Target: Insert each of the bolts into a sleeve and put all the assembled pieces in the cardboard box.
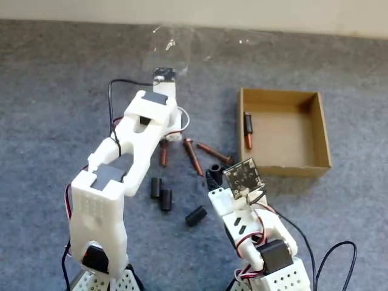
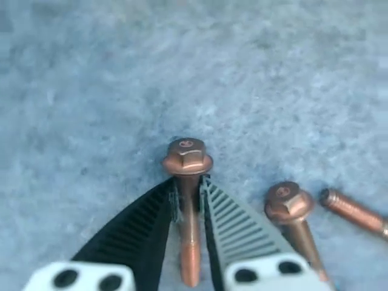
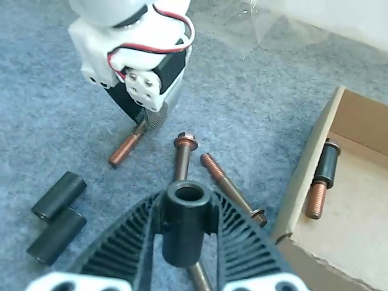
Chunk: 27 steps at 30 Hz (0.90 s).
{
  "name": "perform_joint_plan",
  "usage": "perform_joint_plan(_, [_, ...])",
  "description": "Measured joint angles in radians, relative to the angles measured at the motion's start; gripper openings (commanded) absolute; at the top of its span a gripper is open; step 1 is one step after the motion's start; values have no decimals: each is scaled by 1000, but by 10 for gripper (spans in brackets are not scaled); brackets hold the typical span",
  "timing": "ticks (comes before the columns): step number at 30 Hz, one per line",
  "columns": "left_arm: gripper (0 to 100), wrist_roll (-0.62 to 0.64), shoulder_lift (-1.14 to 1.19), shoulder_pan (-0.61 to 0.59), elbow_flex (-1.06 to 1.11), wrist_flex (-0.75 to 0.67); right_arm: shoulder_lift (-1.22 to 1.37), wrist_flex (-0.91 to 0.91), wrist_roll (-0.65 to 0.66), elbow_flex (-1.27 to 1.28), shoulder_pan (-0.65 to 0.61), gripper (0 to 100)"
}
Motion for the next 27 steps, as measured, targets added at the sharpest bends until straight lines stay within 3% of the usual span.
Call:
perform_joint_plan(12, [5, -322, 0, 0, 17, -12, 0, 0, 0, 0, 0, 5])
perform_joint_plan(22, [5, -374, 0, 0, 17, -8, 0, 0, 0, 29, 0, 5])
perform_joint_plan(27, [5, -382, 0, 0, -3, 64, 0, 0, 0, 29, 0, 5])
